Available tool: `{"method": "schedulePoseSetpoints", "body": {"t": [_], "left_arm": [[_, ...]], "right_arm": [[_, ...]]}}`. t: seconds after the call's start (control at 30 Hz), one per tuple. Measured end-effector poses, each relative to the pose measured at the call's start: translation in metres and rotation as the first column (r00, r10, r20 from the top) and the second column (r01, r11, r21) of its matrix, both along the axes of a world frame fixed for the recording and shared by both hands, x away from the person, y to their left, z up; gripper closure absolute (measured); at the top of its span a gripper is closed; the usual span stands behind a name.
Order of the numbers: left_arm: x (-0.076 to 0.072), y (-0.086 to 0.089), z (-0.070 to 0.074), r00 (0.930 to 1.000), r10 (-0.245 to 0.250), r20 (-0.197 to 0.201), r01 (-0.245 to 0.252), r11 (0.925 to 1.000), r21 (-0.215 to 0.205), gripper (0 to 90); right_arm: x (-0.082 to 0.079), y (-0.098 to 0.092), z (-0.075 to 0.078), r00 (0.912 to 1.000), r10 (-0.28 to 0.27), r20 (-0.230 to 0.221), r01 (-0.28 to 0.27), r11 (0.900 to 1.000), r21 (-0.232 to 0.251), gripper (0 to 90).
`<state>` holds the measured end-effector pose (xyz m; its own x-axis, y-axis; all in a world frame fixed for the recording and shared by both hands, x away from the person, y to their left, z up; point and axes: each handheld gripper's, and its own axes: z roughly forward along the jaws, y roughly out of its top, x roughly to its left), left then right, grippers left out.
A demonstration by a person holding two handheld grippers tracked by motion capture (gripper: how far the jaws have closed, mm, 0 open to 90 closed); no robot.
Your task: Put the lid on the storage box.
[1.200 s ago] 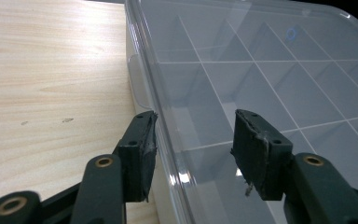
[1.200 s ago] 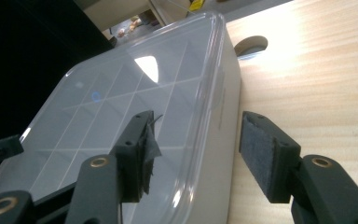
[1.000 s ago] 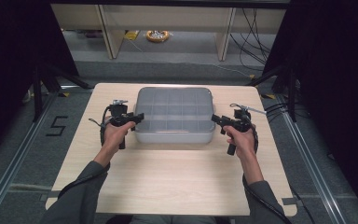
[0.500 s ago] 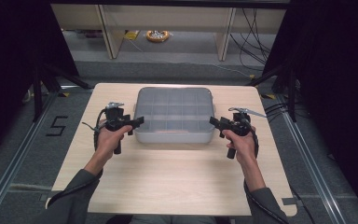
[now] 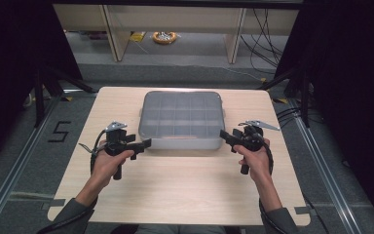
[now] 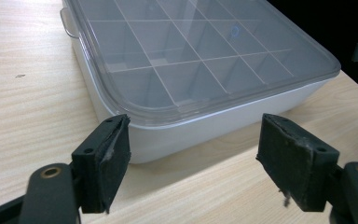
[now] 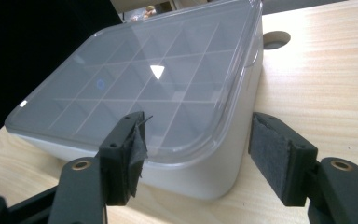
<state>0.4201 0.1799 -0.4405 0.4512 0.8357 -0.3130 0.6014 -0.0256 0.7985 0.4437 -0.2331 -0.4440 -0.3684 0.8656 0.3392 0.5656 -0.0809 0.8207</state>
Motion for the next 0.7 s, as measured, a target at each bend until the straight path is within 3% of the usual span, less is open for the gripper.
{"method": "schedulePoseSetpoints", "body": {"t": [0.07, 0.1, 0.17, 0.2, 0.23, 0.33, 0.37, 0.43, 0.5, 0.57, 0.7], "left_arm": [[-0.003, -0.001, -0.002, 1.0, -0.005, -0.002, 0.004, 1.0, -0.006, 24.1], [-0.008, -0.004, -0.007, 0.9999, -0.008, -0.007, 0.008, 0.9999, 0.008, 23.7], [-0.01, -0.006, -0.01, 1.0, -0.005, -0.001, 0.005, 0.9998, 0.02, 22.9], [-0.015, -0.01, -0.013, 0.9999, -0.01, 0.001, 0.01, 0.999, 0.043, 22.7], [-0.015, -0.01, -0.013, 0.9999, -0.01, 0.001, 0.01, 0.999, 0.043, 22.5], [-0.022, -0.015, -0.018, 0.9994, -0.032, -0.017, 0.032, 0.9987, 0.039, 19.9], [-0.024, -0.016, -0.02, 0.999, -0.042, -0.017, 0.043, 0.9984, 0.038, 18.6], [-0.029, -0.018, -0.022, 0.9976, -0.064, -0.027, 0.065, 0.9969, 0.045, 17.1], [-0.032, -0.021, -0.023, 0.9981, -0.059, -0.02, 0.059, 0.9978, 0.028, 15.0], [-0.037, -0.022, -0.024, 0.998, -0.062, -0.017, 0.062, 0.9976, 0.029, 15.0], [-0.045, -0.024, -0.028, 0.9956, -0.094, -0.003, 0.094, 0.9953, 0.021, 15.0]], "right_arm": [[-0.003, 0.002, 0.001, 0.9993, -0.009, -0.037, 0.011, 0.999, 0.032, 35.8], [-0.003, -0.001, 0.0, 0.9997, 0.001, -0.026, -0.001, 1.0, -0.007, 35.7], [-0.002, 0.0, -0.001, 0.9999, 0.002, -0.012, -0.002, 1.0, 0.002, 35.6], [-0.005, 0.002, -0.001, 0.9993, -0.01, -0.036, 0.01, 1.0, 0.014, 35.3], [-0.004, 0.0, -0.002, 0.9999, 0.003, -0.017, -0.003, 1.0, -0.005, 34.9], [-0.006, 0.001, -0.001, 0.9998, 0.001, -0.019, -0.001, 1.0, 0.003, 33.5], [-0.009, 0.003, 0.0, 0.9995, 0.0, -0.031, 0.0, 1.0, 0.025, 33.0], [-0.012, 0.005, 0.002, 0.9998, 0.011, -0.017, -0.011, 1.0, 0.008, 31.9], [-0.018, 0.01, 0.004, 0.9995, 0.024, -0.018, -0.024, 1.0, 0.018, 29.4], [-0.021, 0.012, 0.003, 0.9992, 0.037, -0.017, -0.037, 0.999, -0.014, 28.5], [-0.026, 0.016, 0.001, 0.9983, 0.059, 0.003, -0.059, 0.998, 0.004, 27.1]]}}
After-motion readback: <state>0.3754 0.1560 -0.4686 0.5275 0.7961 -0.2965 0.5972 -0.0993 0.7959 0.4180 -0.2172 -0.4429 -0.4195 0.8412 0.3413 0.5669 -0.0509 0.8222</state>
